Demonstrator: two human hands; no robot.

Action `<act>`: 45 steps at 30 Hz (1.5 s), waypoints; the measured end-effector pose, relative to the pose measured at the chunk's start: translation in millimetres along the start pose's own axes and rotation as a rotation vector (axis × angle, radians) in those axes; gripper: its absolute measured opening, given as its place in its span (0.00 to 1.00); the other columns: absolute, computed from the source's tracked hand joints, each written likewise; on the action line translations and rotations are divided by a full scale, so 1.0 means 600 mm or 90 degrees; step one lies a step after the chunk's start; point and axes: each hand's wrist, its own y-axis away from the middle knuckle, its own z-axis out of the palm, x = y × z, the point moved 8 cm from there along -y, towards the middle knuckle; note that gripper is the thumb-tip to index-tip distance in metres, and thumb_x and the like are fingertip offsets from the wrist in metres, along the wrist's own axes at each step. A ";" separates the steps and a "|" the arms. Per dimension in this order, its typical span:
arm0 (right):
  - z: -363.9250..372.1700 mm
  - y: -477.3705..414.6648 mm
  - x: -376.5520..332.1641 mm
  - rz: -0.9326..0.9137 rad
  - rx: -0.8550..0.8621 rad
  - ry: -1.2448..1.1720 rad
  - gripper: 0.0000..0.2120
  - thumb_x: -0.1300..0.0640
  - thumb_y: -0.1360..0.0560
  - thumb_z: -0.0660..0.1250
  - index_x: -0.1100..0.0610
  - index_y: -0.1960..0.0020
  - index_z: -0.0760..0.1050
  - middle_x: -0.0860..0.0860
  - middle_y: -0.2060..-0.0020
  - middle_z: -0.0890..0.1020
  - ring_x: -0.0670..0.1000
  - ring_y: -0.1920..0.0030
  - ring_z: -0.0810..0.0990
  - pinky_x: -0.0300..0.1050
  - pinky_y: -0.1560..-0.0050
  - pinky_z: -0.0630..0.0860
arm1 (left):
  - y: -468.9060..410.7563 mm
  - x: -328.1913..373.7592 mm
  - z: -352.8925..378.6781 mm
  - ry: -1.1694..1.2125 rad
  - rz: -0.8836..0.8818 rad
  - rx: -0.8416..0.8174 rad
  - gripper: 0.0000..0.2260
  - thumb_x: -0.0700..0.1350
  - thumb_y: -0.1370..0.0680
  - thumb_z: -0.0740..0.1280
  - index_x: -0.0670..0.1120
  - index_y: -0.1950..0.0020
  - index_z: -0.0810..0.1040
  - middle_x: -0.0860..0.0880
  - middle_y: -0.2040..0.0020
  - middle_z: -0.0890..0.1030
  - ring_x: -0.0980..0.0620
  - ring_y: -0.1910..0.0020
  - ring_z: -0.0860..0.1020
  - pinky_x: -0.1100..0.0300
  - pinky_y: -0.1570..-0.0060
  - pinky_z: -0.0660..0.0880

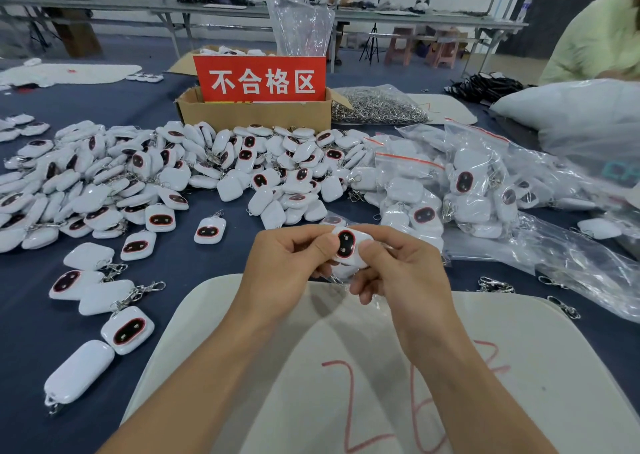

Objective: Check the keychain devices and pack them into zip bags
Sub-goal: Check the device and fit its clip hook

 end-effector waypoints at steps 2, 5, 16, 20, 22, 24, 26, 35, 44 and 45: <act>-0.004 -0.001 0.004 0.020 0.006 0.001 0.13 0.65 0.18 0.64 0.54 0.47 0.86 0.57 0.63 0.83 0.53 0.74 0.77 0.43 0.74 0.73 | 0.003 0.001 0.005 0.021 -0.001 -0.021 0.12 0.41 0.25 0.76 0.54 0.43 0.88 0.49 0.65 0.82 0.53 0.66 0.76 0.64 0.60 0.77; -0.004 0.000 0.005 0.025 -0.002 0.023 0.14 0.64 0.18 0.62 0.55 0.46 0.86 0.57 0.67 0.81 0.53 0.75 0.74 0.41 0.75 0.70 | 0.006 0.008 0.010 -0.007 0.023 -0.045 0.16 0.43 0.29 0.76 0.52 0.42 0.87 0.52 0.65 0.83 0.54 0.64 0.79 0.63 0.57 0.77; 0.030 0.004 0.008 0.008 -0.100 0.180 0.16 0.44 0.24 0.64 0.55 0.55 0.83 0.53 0.66 0.84 0.50 0.71 0.78 0.41 0.70 0.72 | -0.001 -0.001 -0.014 -0.046 -0.012 0.069 0.16 0.57 0.22 0.70 0.51 0.65 0.86 0.48 0.71 0.81 0.53 0.74 0.77 0.65 0.70 0.73; 0.023 0.003 0.006 -0.004 -0.059 0.174 0.19 0.46 0.18 0.64 0.57 0.61 0.79 0.56 0.69 0.84 0.50 0.76 0.75 0.36 0.74 0.68 | 0.001 0.004 -0.016 -0.043 0.006 0.088 0.18 0.56 0.21 0.71 0.52 0.70 0.83 0.50 0.75 0.78 0.54 0.76 0.73 0.65 0.72 0.71; 0.019 0.004 0.006 0.010 -0.045 0.133 0.21 0.48 0.15 0.63 0.54 0.65 0.78 0.57 0.71 0.83 0.50 0.78 0.72 0.35 0.75 0.67 | 0.001 0.006 -0.011 -0.003 0.004 0.067 0.14 0.49 0.20 0.72 0.54 0.66 0.86 0.50 0.74 0.78 0.56 0.76 0.72 0.66 0.72 0.71; 0.017 0.005 0.007 0.026 -0.040 0.122 0.23 0.48 0.15 0.62 0.55 0.66 0.79 0.57 0.73 0.82 0.50 0.79 0.69 0.35 0.76 0.66 | 0.002 0.006 -0.006 0.039 -0.005 0.034 0.10 0.43 0.20 0.72 0.53 0.59 0.89 0.50 0.74 0.78 0.56 0.75 0.72 0.67 0.72 0.71; 0.018 0.006 0.010 0.046 -0.043 0.106 0.27 0.47 0.14 0.60 0.61 0.66 0.78 0.58 0.74 0.80 0.50 0.80 0.67 0.35 0.76 0.65 | 0.003 0.006 -0.001 0.071 -0.016 0.007 0.07 0.39 0.22 0.73 0.49 0.54 0.89 0.48 0.72 0.79 0.57 0.73 0.73 0.67 0.72 0.71; 0.014 0.011 0.002 0.043 -0.023 0.104 0.21 0.45 0.17 0.63 0.52 0.63 0.84 0.54 0.72 0.82 0.49 0.76 0.69 0.36 0.74 0.67 | 0.006 0.017 0.017 0.159 -0.003 -0.108 0.12 0.45 0.32 0.79 0.48 0.50 0.89 0.44 0.64 0.85 0.51 0.69 0.81 0.62 0.62 0.78; -0.032 0.013 -0.045 -0.129 0.068 0.391 0.17 0.41 0.20 0.66 0.48 0.63 0.82 0.45 0.77 0.79 0.42 0.77 0.70 0.36 0.73 0.67 | 0.013 -0.005 0.018 0.069 -0.065 -0.004 0.15 0.61 0.26 0.71 0.51 0.58 0.89 0.44 0.66 0.84 0.51 0.71 0.79 0.62 0.68 0.76; -0.056 0.011 -0.052 -0.124 0.135 0.391 0.18 0.40 0.21 0.66 0.48 0.64 0.82 0.44 0.79 0.77 0.43 0.78 0.70 0.36 0.73 0.66 | 0.016 -0.005 0.017 0.023 -0.051 0.006 0.12 0.60 0.25 0.72 0.53 0.58 0.88 0.46 0.66 0.85 0.52 0.71 0.79 0.60 0.67 0.77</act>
